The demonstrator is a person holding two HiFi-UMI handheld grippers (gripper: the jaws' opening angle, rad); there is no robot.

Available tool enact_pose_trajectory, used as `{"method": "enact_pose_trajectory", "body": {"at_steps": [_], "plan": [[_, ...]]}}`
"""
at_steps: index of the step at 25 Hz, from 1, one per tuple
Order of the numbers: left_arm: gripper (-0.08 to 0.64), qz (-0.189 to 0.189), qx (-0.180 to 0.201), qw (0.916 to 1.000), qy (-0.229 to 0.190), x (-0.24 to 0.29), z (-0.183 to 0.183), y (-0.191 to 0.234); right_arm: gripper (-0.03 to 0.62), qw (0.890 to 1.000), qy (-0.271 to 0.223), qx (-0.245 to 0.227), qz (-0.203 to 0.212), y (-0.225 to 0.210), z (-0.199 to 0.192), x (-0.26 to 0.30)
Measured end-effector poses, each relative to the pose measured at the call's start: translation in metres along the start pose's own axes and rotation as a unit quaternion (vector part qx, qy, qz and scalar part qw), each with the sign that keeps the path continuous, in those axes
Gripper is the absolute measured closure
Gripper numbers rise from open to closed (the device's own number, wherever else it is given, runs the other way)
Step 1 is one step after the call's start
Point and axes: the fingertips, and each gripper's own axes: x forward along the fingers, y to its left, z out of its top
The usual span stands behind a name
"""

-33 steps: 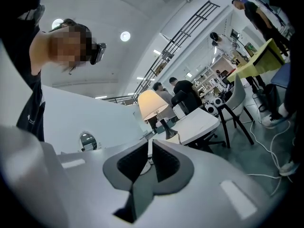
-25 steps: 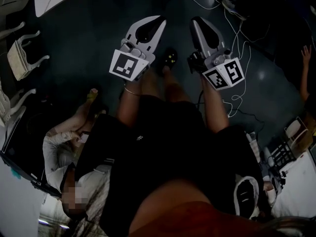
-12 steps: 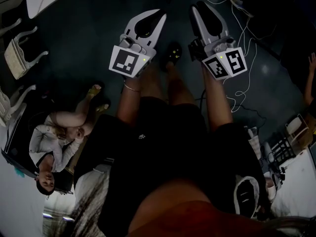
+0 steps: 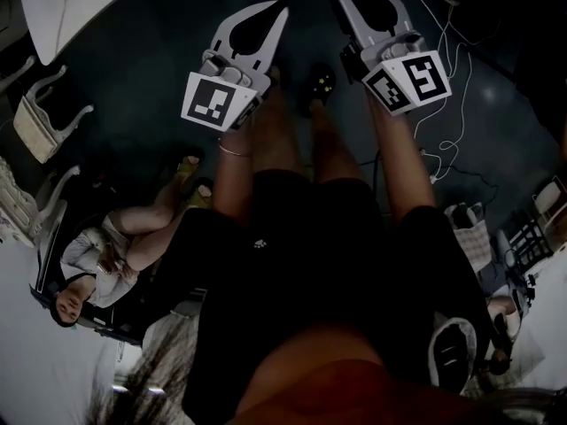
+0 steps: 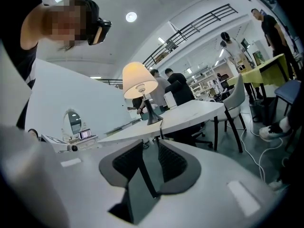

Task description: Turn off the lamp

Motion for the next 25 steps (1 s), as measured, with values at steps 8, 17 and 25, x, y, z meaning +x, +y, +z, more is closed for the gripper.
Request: {"method": "enact_pose_trajectory", "body": {"at_steps": [8,17,25], "plan": [[0.552,-0.02,0.002,0.9994,0.027,0.003,-0.008,0.008,0.509,1.0,0.026,-0.008,-0.009,-0.013,-0.012,0.032],[0.552,-0.025,0.004,0.9989,0.039,0.0,-0.006,0.03,0.509,0.999,0.045,-0.007,-0.027,-0.03,-0.024,0.06],[0.552,-0.005,0.006,0.9996,0.027,-0.003,0.002,0.05,0.51,0.998,0.053,-0.01,-0.041,-0.038,-0.029,0.078]]}}
